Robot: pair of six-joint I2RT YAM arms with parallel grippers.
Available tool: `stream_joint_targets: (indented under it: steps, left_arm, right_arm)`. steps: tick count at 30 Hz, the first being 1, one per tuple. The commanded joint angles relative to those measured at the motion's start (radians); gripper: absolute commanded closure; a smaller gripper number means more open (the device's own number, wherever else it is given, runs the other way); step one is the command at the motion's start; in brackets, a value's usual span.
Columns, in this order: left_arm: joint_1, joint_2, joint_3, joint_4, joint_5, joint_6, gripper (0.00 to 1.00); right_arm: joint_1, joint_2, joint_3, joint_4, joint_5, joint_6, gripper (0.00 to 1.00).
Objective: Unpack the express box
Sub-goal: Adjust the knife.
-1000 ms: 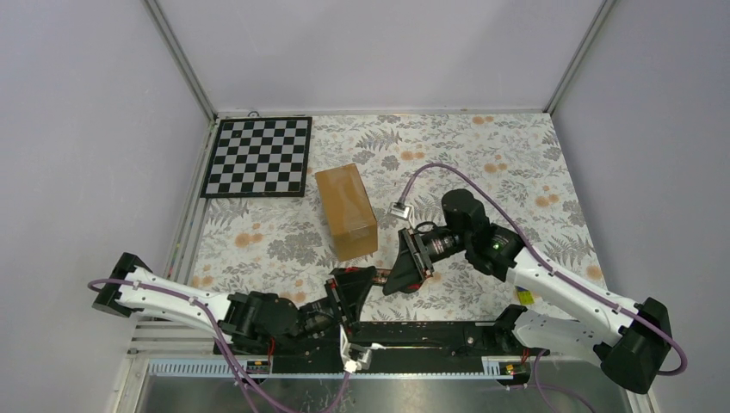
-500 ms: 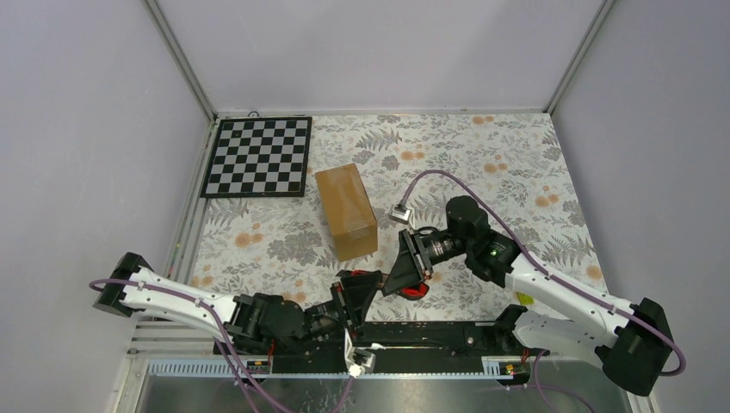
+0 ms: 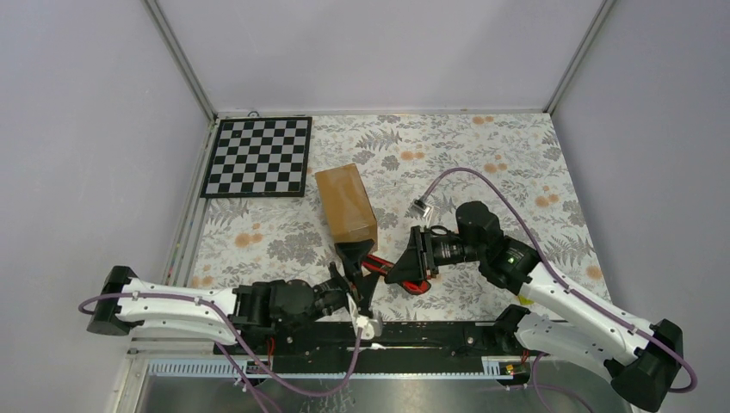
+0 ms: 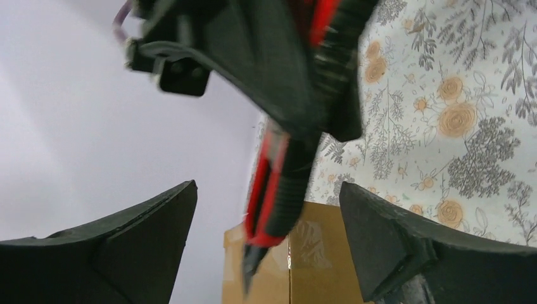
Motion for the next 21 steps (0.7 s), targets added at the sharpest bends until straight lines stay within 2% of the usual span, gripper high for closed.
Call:
stream_joint_targets:
  steps: [1, 7, 13, 17, 19, 21]
  left_arm:
    - [0.056, -0.002, 0.107, -0.028, 0.070, -0.221, 0.04]
    - [0.134, -0.015, 0.191, -0.151, 0.168, -0.416, 0.01]
    - [0.205, -0.002, 0.281, -0.247, 0.205, -0.623, 0.01]
    - [0.374, 0.094, 0.447, -0.342, 0.297, -0.840, 0.01]
    - [0.495, 0.153, 0.553, -0.412, 0.430, -0.964, 0.01]
    - [0.578, 0.195, 0.646, -0.455, 0.484, -1.094, 0.02]
  right_arm:
    - [-0.030, -0.033, 0.016, -0.094, 0.171, -0.048, 1.00]
    - [-0.081, -0.062, -0.023, -0.107, 0.234, -0.021, 1.00]
    - [-0.094, -0.089, -0.032, -0.113, 0.288, -0.021, 1.00]
    - [-0.093, -0.108, -0.052, -0.068, 0.274, -0.016, 1.00]
    - [-0.093, -0.117, -0.048, -0.069, 0.267, -0.037, 1.00]
    - [-0.094, -0.143, -0.033, -0.114, 0.303, -0.081, 1.00]
